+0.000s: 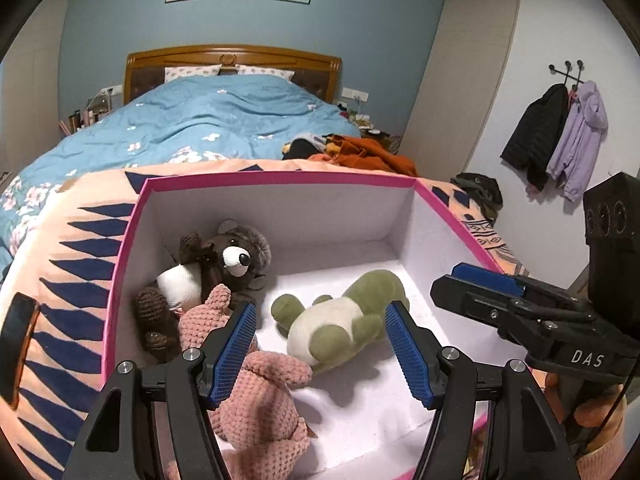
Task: Organize objects
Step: 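Carry the green frog plush into the pink box and release it, then move the right tool to the cream teddy bear and grasp it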
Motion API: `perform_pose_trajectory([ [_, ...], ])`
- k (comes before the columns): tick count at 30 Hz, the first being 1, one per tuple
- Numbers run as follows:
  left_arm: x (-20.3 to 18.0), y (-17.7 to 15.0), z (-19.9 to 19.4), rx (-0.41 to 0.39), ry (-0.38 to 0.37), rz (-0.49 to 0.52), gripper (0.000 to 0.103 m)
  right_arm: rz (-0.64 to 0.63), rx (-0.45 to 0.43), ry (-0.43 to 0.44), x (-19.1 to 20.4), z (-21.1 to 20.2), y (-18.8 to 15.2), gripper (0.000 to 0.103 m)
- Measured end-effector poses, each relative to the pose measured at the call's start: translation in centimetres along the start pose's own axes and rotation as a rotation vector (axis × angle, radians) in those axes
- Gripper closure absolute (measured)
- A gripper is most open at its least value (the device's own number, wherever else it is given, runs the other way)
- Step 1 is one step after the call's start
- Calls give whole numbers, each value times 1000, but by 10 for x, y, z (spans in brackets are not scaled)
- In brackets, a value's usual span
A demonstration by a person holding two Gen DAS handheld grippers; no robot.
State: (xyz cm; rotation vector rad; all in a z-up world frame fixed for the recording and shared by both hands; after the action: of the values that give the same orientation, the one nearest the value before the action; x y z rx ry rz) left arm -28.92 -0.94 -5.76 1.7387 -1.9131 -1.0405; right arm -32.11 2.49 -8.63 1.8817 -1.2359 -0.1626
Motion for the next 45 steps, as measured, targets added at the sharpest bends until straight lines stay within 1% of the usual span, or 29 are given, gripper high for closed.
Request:
perform_pose_trajectory([
  [6, -11, -2, -22, -52, -6, 31, 33, -10, -20, 18, 7, -14, -8, 41],
  [10, -19, -8, -41, -94, -34, 29, 32, -18, -38, 34, 14, -25, -9, 41],
  [13, -24, -14, -53, -111, -40, 38, 32, -39, -51, 42, 22, -35, -14, 41],
  [19, -32, -33, -70, -125, -82, 27, 32, -67, -73, 68, 35, -59, -30, 41],
  [23, -42, -51, -73, -104, -100, 49, 32, -98, -83, 61, 40, -77, -48, 41],
  [27, -59, -69, -68, -69, -130, 82, 32, -88, -71, 53, 35, -90, -69, 40],
  [31, -81, -91, -61, -26, -163, 128, 32, -69, -46, 5, 21, -98, -93, 40],
  [34, -99, -105, -56, 6, -189, 156, 32, -32, -23, -18, 6, -103, -111, 40],
  [39, -122, -117, -51, 40, -232, 185, 32, 27, 2, -44, -11, -109, -136, 40],
  [45, -143, -126, -42, 74, -261, 198, 32, 96, -15, -59, -31, -122, -145, 40],
])
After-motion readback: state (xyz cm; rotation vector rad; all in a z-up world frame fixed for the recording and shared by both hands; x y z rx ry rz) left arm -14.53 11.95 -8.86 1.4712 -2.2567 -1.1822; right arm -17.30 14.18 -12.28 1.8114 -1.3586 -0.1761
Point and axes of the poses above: each gripper's, at about its wrist camera, not at the fingertips, and z roughly the way its jaws point, x to its left, y to its top, the point moved 10 cm from there along z, roughly the way its jaws point, and after that the axes turned 3 degrees about x, right-handed, at the moved point
